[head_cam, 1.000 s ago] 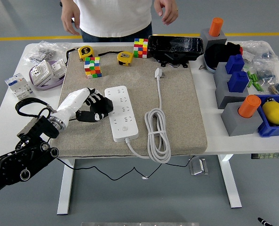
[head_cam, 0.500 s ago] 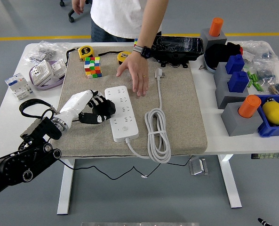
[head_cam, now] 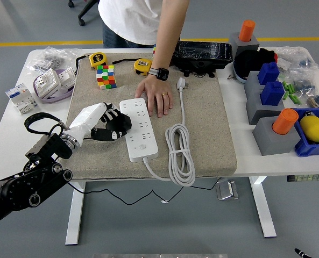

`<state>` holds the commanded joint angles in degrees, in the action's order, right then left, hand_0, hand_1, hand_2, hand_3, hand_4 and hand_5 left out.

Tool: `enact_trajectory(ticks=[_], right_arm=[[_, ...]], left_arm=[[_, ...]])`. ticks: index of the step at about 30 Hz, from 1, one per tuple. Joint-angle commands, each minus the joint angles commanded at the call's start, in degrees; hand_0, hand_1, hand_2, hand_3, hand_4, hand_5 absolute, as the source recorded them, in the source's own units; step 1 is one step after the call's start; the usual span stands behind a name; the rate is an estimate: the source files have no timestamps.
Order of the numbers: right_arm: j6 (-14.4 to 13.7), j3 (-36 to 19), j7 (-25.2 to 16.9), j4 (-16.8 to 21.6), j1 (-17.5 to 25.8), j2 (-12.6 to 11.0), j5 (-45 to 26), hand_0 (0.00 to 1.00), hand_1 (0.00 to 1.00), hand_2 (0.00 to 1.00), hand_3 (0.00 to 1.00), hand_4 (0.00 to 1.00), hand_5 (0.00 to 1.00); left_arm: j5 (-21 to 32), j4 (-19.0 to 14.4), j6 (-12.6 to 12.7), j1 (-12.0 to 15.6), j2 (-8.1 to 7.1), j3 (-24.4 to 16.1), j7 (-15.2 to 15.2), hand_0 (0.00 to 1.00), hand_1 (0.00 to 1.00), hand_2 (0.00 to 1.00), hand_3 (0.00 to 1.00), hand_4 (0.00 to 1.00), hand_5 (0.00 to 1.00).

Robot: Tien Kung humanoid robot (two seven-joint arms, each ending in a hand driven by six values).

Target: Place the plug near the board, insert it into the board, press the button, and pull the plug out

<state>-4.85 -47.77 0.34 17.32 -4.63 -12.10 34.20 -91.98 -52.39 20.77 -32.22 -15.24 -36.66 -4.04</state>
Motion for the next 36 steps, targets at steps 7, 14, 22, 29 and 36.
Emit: enact_trajectory(ticks=[7, 14, 22, 29, 36], right_arm=[[0.0, 0.0, 0.0, 0.0, 0.0, 0.0, 0.0, 0.600, 0.642, 0.645, 0.553, 0.948, 0.492], [0.0, -0.1, 0.0, 0.1, -0.1, 0.0, 0.0, 0.600, 0.642, 0.645, 0.553, 0.948, 0.492], [0.0, 0.0, 0.0, 0.0, 0.0, 0.0, 0.0, 0.600, 0.641, 0.645, 0.553, 0.948, 0.492], [0.1, 0.0, 0.0, 0.1, -0.1, 0.0, 0.0, 0.600, 0.641, 0.645, 0.553, 0.949, 0.492], [0.0, -0.1, 0.0, 0.1, 0.0, 0.0, 0.2, 0.600, 0.641, 0.645, 0.553, 0.949, 0.492]], left_arm=[[0.2, -0.3, -0.4, 0.1, -0.34, -0.1, -0.1, 0.453, 0.449, 0.485, 0.552, 0.699, 0.002], [1.7, 0.0, -2.7, 0.3, -0.34, -0.5, 0.5, 0.647, 0.687, 0.664, 0.709, 0.998, 0.215], [2.1, 0.4, -2.7, 0.4, -0.25, -0.9, 0.1, 0.684, 0.744, 0.744, 0.768, 0.998, 0.352], [2.5, -0.3, -2.5, 0.6, -0.34, -1.6, -0.7, 0.693, 0.752, 0.752, 0.774, 0.998, 0.394], [6.3, -4.7, 1.4, 2.7, -1.04, -4.6, -5.0, 0.686, 0.741, 0.747, 0.769, 0.998, 0.458]])
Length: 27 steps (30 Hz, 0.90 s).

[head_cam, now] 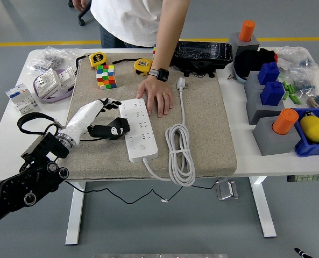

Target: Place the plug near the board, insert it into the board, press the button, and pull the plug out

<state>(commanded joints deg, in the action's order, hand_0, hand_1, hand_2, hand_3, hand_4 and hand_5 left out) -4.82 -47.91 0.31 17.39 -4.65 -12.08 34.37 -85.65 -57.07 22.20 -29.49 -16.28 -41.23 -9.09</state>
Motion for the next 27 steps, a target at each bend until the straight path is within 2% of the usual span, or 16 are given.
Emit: enact_trajectory(ticks=[1, 6, 9, 12, 13, 14, 18, 22, 27], right_arm=[[0.0, -0.1, 0.0, 0.0, 0.0, 0.0, 0.0, 0.600, 0.642, 0.644, 0.553, 0.949, 0.493], [0.0, -0.1, 0.0, 0.0, 0.1, 0.1, 0.2, 0.600, 0.642, 0.644, 0.553, 0.949, 0.493], [0.0, 0.0, 0.0, 0.0, 0.2, 0.0, 0.3, 0.600, 0.642, 0.644, 0.553, 0.949, 0.494], [0.0, -0.3, 0.0, 0.0, 0.1, 0.1, 0.4, 0.600, 0.642, 0.644, 0.553, 0.949, 0.494], [0.0, -0.3, 0.0, 0.0, 0.2, 0.1, 0.4, 0.600, 0.642, 0.644, 0.553, 0.949, 0.494], [0.0, -0.3, 0.0, 0.0, 0.2, 0.1, 0.4, 0.600, 0.642, 0.644, 0.553, 0.949, 0.494], [0.0, -0.5, -0.1, 0.2, 0.2, 0.1, 0.6, 0.600, 0.642, 0.644, 0.553, 0.949, 0.494], [0.0, -0.3, -0.1, 0.1, 0.3, 0.1, 0.5, 0.600, 0.642, 0.644, 0.553, 0.949, 0.494], [0.0, -0.1, -0.1, 0.4, 0.1, 0.1, 0.6, 0.600, 0.642, 0.644, 0.553, 0.950, 0.495]], left_arm=[[0.8, -1.2, 1.0, 0.6, -0.12, -0.6, -0.9, 0.680, 0.724, 0.732, 0.758, 0.998, 0.646], [1.9, -8.4, 5.9, 4.2, -1.15, -3.2, -2.9, 0.680, 0.724, 0.732, 0.758, 0.998, 0.646], [0.9, -12.3, 7.3, 5.9, -2.30, -2.6, -1.9, 0.685, 0.742, 0.735, 0.759, 0.992, 0.658], [-1.6, -14.4, 7.9, 7.7, -3.23, -2.1, 1.0, 0.685, 0.742, 0.735, 0.759, 0.992, 0.658], [-2.6, -15.0, 8.2, 8.2, -3.50, -1.9, 2.1, 0.685, 0.742, 0.735, 0.759, 0.992, 0.658], [-3.7, -15.5, 8.5, 8.8, -3.74, -1.7, 3.3, 0.737, 0.786, 0.779, 0.783, 0.967, 0.680], [-7.2, -17.6, 9.3, 10.9, -4.35, -0.4, 8.2, 0.737, 0.786, 0.779, 0.783, 0.967, 0.680], [-8.1, -17.9, 9.8, 11.4, -4.37, 1.3, 10.2, 0.737, 0.788, 0.784, 0.786, 0.957, 0.686], [-8.9, -16.6, 9.7, 11.5, -4.26, 1.4, 12.1, 0.739, 0.788, 0.785, 0.787, 0.945, 0.710]])
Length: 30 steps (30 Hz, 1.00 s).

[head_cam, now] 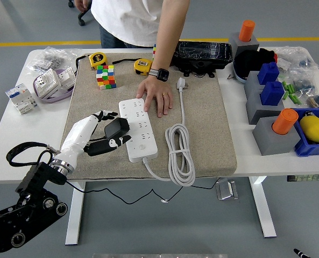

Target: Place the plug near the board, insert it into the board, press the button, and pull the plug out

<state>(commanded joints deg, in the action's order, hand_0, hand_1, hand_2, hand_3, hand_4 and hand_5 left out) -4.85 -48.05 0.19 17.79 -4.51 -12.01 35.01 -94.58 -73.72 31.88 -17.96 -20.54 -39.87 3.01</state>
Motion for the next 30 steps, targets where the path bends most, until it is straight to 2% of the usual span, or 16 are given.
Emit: enact_trajectory(ticks=[7, 13, 30], right_arm=[[0.0, 0.2, 0.0, 0.1, -0.1, -0.1, -0.1, 0.600, 0.642, 0.644, 0.552, 0.950, 0.495], [0.0, 0.4, 0.0, 0.1, -0.1, -0.2, -0.1, 0.600, 0.642, 0.644, 0.552, 0.950, 0.494], [0.0, -0.1, -0.1, 0.1, 0.1, -0.1, 0.0, 0.601, 0.642, 0.643, 0.552, 0.949, 0.495]], left_arm=[[-0.1, -0.5, -1.0, -0.4, -0.69, 1.3, 1.7, 0.734, 0.784, 0.784, 0.783, 0.937, 0.714], [-0.1, -0.5, -1.9, -0.9, -0.64, 2.1, 2.5, 0.734, 0.787, 0.783, 0.779, 0.933, 0.718], [0.1, 0.2, -2.5, -3.6, 0.92, 4.4, 3.5, 0.738, 0.789, 0.776, 0.777, 0.924, 0.719]])
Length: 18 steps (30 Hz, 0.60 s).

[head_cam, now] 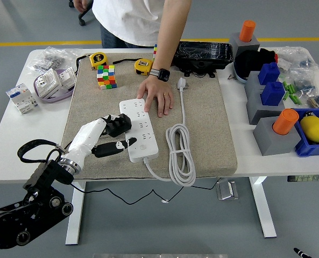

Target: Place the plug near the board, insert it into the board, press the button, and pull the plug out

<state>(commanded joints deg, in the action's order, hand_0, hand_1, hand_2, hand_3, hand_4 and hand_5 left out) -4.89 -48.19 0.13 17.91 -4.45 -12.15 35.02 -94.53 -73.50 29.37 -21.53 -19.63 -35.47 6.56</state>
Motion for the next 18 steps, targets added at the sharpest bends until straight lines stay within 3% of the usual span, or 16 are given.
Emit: enact_trajectory(ticks=[18], right_arm=[[0.0, -0.1, 0.0, 0.0, 0.0, -0.1, -0.1, 0.600, 0.641, 0.643, 0.552, 0.950, 0.497]], left_arm=[[0.1, 0.5, -0.9, -3.5, 2.53, 2.3, 0.9, 0.736, 0.787, 0.772, 0.771, 0.913, 0.712]])
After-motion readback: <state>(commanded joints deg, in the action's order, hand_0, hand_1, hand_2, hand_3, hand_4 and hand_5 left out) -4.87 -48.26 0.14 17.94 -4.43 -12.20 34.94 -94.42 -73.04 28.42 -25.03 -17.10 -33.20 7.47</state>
